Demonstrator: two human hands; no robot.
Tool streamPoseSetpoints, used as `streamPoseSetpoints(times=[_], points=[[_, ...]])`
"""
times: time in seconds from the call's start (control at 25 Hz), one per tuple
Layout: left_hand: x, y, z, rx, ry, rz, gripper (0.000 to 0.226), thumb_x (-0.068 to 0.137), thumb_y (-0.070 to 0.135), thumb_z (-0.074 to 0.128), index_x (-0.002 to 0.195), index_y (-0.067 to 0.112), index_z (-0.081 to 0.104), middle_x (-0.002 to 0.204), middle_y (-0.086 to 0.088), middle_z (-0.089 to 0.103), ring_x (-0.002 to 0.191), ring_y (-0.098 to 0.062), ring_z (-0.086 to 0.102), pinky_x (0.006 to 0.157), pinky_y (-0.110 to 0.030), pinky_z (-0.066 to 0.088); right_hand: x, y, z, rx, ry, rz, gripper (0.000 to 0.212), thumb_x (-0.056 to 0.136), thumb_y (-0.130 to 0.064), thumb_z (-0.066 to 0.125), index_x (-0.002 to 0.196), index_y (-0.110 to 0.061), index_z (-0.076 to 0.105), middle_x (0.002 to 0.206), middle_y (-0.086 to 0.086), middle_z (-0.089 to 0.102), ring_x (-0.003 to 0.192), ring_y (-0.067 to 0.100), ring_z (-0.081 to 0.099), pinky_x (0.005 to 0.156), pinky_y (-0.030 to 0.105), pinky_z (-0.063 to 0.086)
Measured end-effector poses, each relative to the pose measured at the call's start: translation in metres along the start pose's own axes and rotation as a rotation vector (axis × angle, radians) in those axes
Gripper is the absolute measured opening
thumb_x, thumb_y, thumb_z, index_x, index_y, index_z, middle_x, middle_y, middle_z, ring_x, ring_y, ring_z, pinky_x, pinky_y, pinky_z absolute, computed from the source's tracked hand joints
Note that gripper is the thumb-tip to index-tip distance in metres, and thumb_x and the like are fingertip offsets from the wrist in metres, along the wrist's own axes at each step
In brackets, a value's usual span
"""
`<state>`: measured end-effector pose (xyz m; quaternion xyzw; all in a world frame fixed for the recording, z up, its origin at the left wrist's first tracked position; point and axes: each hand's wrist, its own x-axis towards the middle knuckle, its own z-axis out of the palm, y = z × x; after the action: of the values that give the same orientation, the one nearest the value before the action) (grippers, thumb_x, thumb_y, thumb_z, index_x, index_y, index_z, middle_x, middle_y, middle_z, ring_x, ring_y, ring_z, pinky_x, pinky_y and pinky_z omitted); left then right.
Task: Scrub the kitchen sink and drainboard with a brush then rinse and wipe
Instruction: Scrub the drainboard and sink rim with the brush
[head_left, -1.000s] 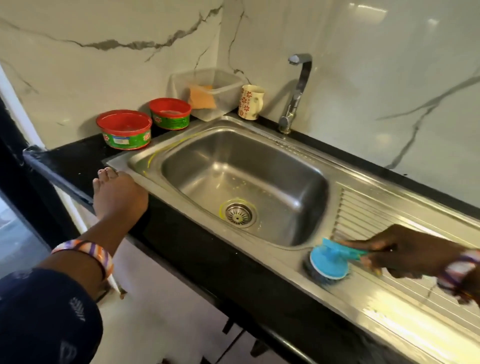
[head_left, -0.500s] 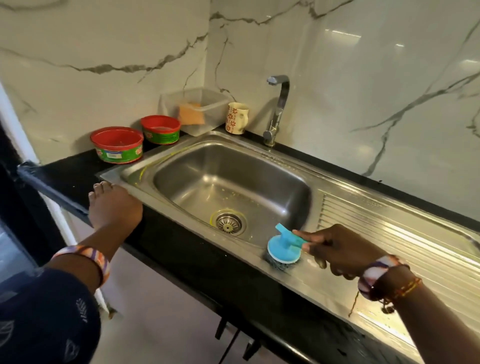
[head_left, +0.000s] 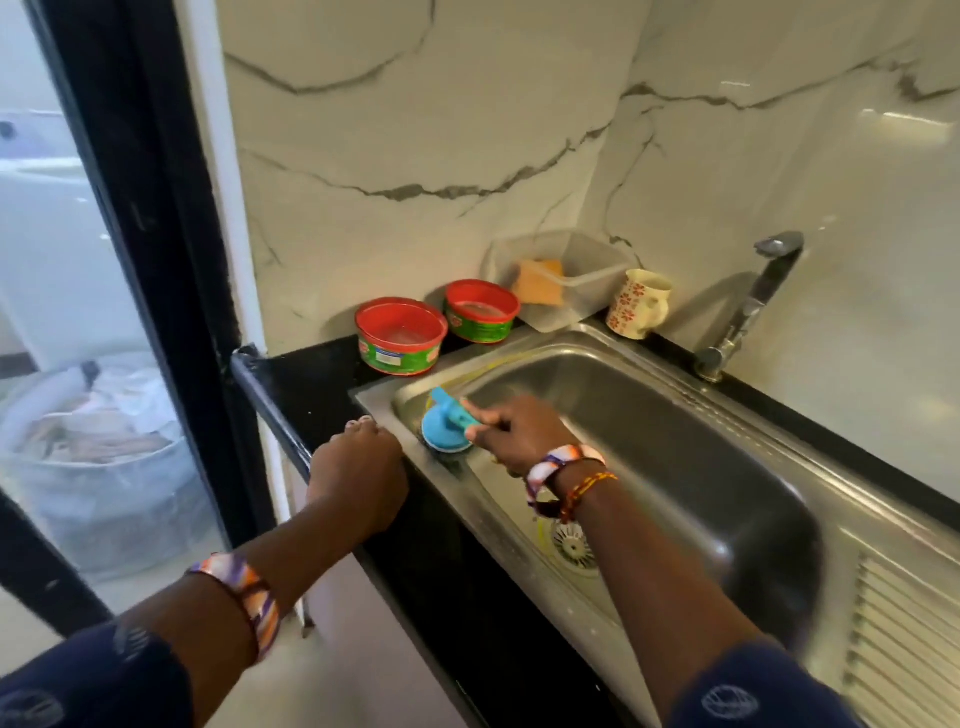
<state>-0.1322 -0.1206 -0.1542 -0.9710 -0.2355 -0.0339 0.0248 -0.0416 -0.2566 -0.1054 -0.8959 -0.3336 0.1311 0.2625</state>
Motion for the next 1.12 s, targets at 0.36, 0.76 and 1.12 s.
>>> streamPoseSetpoints(times=[0.36,0.76,1.12], points=[[0.034,-0.004,-0.011,0.196,-0.081,0.277,0.028,0.097,0.027,0.041,0.108,0.010,0.060,0.100,-0.006,0.065,0.090,-0.024,0.064,0.058,-0.029,0.040,0.058,-0.018,0.008,-0.078,0.096,0.047,0.035,0.093,-0.024,0.053,0.126,-0.016,0.059,0.125,0.009,0.062,0.105,0.020,0.059,0.073,0.021,0.037],[0.011,-0.021,0.007,-0.028,0.150,0.180,0.031,0.096,0.034,0.036,0.108,0.020,0.060,0.109,0.003,0.063,0.089,-0.015,0.062,0.057,-0.024,0.038,0.038,-0.024,0.006,0.297,0.020,0.131,0.035,0.094,-0.017,0.052,0.128,-0.011,0.056,0.065,-0.009,0.053,0.042,-0.006,0.051,0.042,0.007,0.038],[-0.001,-0.021,0.005,-0.049,0.140,0.158,0.029,0.096,0.022,0.036,0.115,0.016,0.057,0.113,-0.001,0.061,0.090,-0.018,0.064,0.054,-0.022,0.034,-0.143,0.019,-0.094,0.119,-0.402,0.375,0.015,0.090,-0.020,0.058,0.090,-0.028,0.071,0.052,-0.001,0.048,0.036,0.004,0.036,0.035,0.014,0.028]])
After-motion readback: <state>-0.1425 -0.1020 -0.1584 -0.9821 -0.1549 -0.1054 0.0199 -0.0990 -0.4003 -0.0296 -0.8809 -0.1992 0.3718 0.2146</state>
